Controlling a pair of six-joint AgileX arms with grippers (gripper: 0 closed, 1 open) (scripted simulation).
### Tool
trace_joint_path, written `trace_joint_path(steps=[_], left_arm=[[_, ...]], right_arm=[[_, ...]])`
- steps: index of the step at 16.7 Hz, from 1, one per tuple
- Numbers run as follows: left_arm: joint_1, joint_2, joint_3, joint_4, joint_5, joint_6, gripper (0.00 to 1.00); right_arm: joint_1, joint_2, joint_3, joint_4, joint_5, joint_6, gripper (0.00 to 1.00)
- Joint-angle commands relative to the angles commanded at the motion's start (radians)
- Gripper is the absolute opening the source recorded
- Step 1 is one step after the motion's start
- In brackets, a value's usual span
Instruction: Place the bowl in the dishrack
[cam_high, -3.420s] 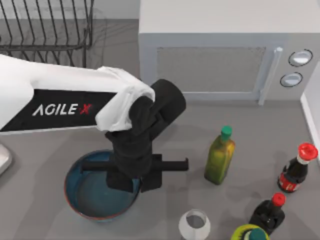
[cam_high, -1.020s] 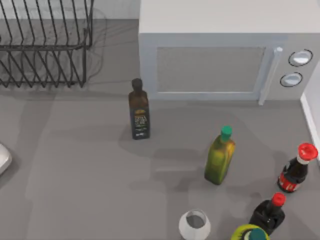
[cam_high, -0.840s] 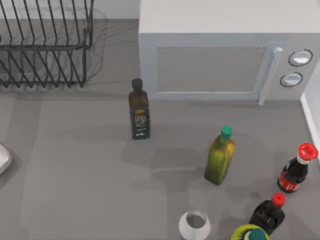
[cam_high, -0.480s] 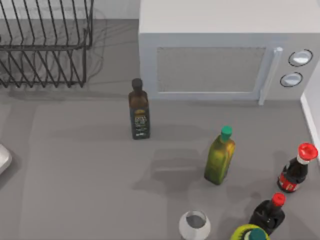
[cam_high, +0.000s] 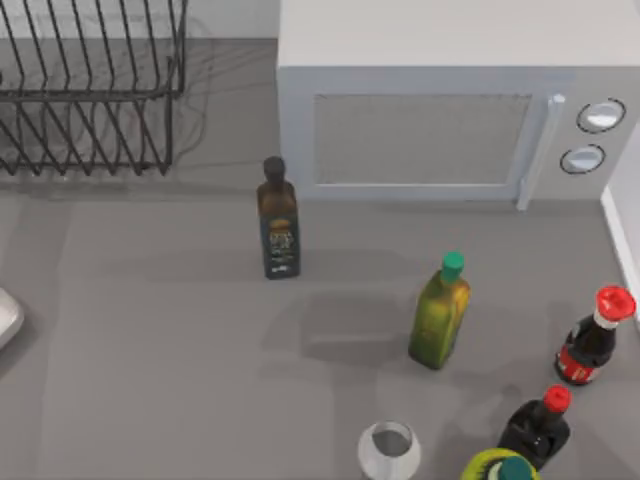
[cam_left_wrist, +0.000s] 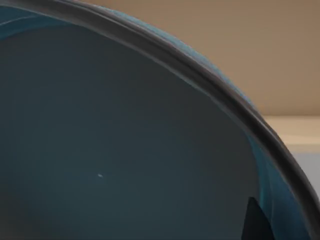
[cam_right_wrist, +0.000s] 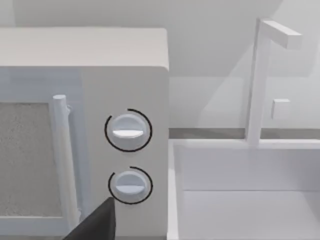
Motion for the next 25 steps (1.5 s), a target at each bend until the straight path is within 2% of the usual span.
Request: trace_joint_path(steps=[4,13,16,21,25], left_arm=[[-0.02,0.206,-0.02,0.223,-0.018,0.001,0.0],[-0.088,0.711,-0.155,0.883,-0.08,0.007,0.0],[-0.102,0.786,-0.187,0.978,-0.092,0.004,0.0],[-0.103,0.795,-0.191,0.99,-0.094,0.004,0.0],[-0.103,0.795,-0.191,0.99,-0.094,0.004,0.3]], right_arm=[[0.0,0.0,0.0,0.0,0.0,0.0,1.0],[0.0,0.0,0.0,0.0,0.0,0.0,1.0],[0.0,0.0,0.0,0.0,0.0,0.0,1.0],[0.0,0.0,0.0,0.0,0.0,0.0,1.0],[0.0,0.0,0.0,0.0,0.0,0.0,1.0]])
